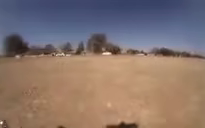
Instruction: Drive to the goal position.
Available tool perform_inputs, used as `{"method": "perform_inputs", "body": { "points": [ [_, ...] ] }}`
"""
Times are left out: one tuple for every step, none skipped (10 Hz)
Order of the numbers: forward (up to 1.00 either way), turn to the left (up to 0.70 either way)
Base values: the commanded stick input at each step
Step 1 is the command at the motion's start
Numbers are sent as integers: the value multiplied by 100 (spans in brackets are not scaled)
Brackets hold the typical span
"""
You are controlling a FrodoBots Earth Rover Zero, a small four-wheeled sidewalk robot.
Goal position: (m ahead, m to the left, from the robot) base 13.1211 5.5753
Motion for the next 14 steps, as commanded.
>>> {"method": "perform_inputs", "body": {
  "points": [
    [100,0],
    [100,0],
    [100,0],
    [100,0],
    [100,0],
    [100,0],
    [100,0],
    [100,0],
    [100,0],
    [100,0],
    [100,0],
    [100,0],
    [100,0],
    [100,0]
  ]
}}
